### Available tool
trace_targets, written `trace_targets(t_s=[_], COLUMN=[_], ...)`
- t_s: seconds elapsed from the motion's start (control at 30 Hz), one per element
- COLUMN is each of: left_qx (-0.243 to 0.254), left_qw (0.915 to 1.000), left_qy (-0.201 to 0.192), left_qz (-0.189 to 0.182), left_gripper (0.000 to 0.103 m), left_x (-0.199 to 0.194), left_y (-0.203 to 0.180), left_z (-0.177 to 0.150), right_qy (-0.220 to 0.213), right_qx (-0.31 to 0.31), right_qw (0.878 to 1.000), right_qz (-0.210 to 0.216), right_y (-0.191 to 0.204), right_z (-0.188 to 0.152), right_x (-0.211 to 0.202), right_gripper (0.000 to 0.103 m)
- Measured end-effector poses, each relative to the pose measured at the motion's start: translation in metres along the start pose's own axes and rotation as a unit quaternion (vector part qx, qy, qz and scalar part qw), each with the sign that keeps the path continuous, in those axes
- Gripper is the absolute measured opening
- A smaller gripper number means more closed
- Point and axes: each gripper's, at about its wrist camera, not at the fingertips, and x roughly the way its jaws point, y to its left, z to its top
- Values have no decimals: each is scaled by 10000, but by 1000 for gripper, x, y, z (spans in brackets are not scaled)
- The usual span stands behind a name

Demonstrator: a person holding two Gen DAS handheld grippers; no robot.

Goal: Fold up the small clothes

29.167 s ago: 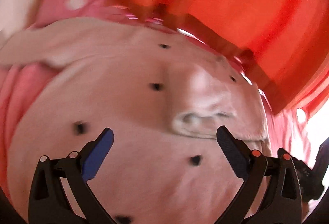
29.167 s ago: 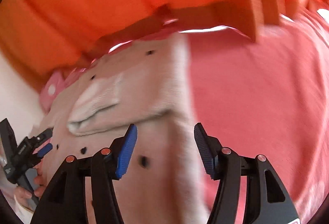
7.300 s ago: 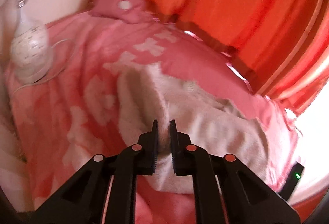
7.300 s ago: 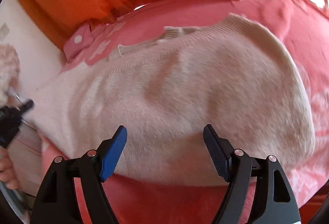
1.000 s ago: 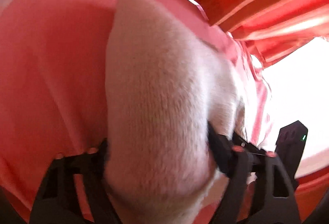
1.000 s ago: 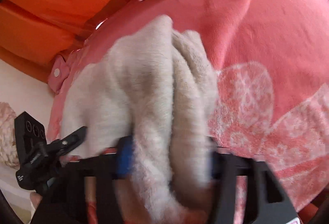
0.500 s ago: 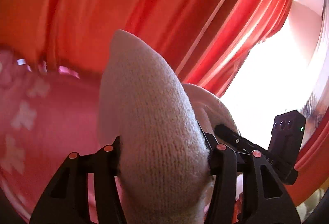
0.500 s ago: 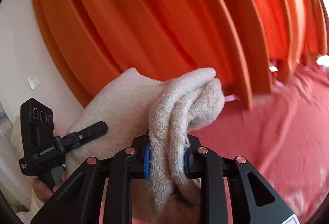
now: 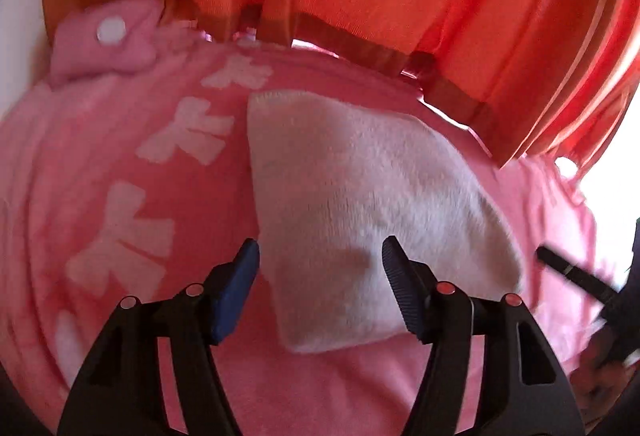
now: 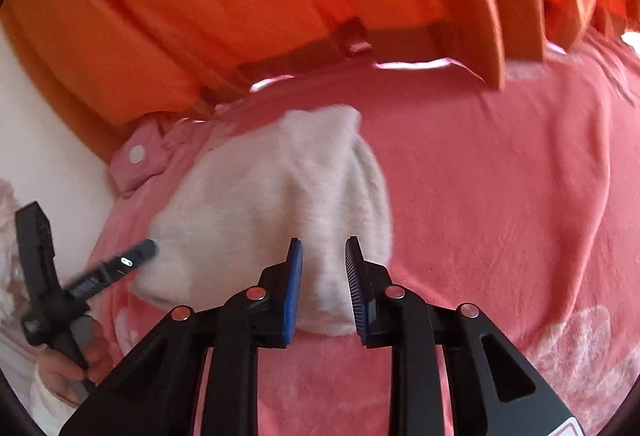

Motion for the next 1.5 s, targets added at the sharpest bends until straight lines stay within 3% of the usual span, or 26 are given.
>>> trace_targets(t_s=[0.1, 0.17, 0.33, 0.43, 0.47, 0.53, 0.63, 0.7, 0.73, 0.77, 0.8, 0.87, 0.93, 0.97, 1.0, 1.03, 1.13, 1.2, 1.27, 1.3, 1.37, 1.47, 1.5], left_qx=[172, 176, 199, -92, -269, -503, -746, -661, -537, -331, -220, -50, -95, -206, -323, -417, -494, -496, -460, -372, -136, -309, -339], left_qw=[9996, 9989, 9977, 9987, 9989, 9983, 9931, 9913, 9927, 9957, 9972, 9971, 9964, 9960, 9962, 9967, 9977, 9961, 9933, 9937, 9937, 9937, 9948], left_qy=[-19, 195, 392, 392, 345, 256, 384, 491, 512, 531, 561, 740, 825, 839, 767, 632, 462, 722, 1014, 958, 870, 886, 822], left_qz=[224, 400, 513, 314, 166, -134, -825, -1025, -954, -680, -444, -182, -153, -232, -275, -284, -58, 111, 299, 444, 699, 612, 507], left_gripper=[66, 68, 74, 74, 73, 76, 81, 81, 81, 77, 65, 50, 35, 27, 24, 23, 23, 23, 22, 14, 12, 12, 12], left_x=[12, 31, 44, 33, 25, 12, 5, 6, 7, 11, 15, 29, 35, 36, 32, 26, 20, 32, 46, 47, 43, 32, 22], left_y=[-5, -5, 8, 16, 19, 24, 30, 28, 26, 24, 23, 24, 27, 29, 32, 34, 44, 50, 52, 52, 49, 54, 54], left_z=[-13, -18, -40, -37, -34, -34, -40, -47, -51, -55, -57, -58, -55, -50, -44, -39, -31, -37, -50, -56, -60, -62, -62], right_qy=[245, 795, 589, 425, 367, 315, 514, 682, 731, 718, 713, 799, 818, 795, 661, 313, -106, 178, 978, 1034, 1041, 1021, 944], right_qx=[-286, -444, -307, -49, 98, 427, 272, -118, -369, -505, -600, -649, -700, -769, -874, -1169, -1737, -1898, -1793, -1642, -1286, -970, -895], right_qw=[9988, 9924, 9954, 9971, 9975, 9978, 9982, 9974, 9961, 9953, 9944, 9935, 9937, 9937, 9938, 9926, 9847, 9814, 9758, 9785, 9843, 9876, 9885], right_qz=[-301, -831, -695, -622, -594, -399, -172, -224, -331, -422, -497, -485, -307, -192, -160, -100, -3, -239, -782, -695, -618, -690, -775], right_y=[12, 5, 4, -2, -10, -26, -33, -23, -18, -14, -13, -11, -6, 1, 8, 24, 47, 39, 11, 1, -5, -8, -8], right_z=[-4, -19, -20, -15, -15, -22, -43, -59, -65, -66, -65, -59, -47, -39, -33, -22, -14, -24, -46, -54, -51, -45, -45], right_x=[25, 64, 43, 21, 16, 6, 6, 14, 20, 26, 33, 51, 60, 57, 51, 29, -5, 11, 56, 60, 51, 33, 25], right_gripper=[24, 24, 29, 34, 48, 62, 62, 62, 62, 62, 62, 56, 36, 20, 17, 16, 14, 14, 14, 14, 15, 17, 22])
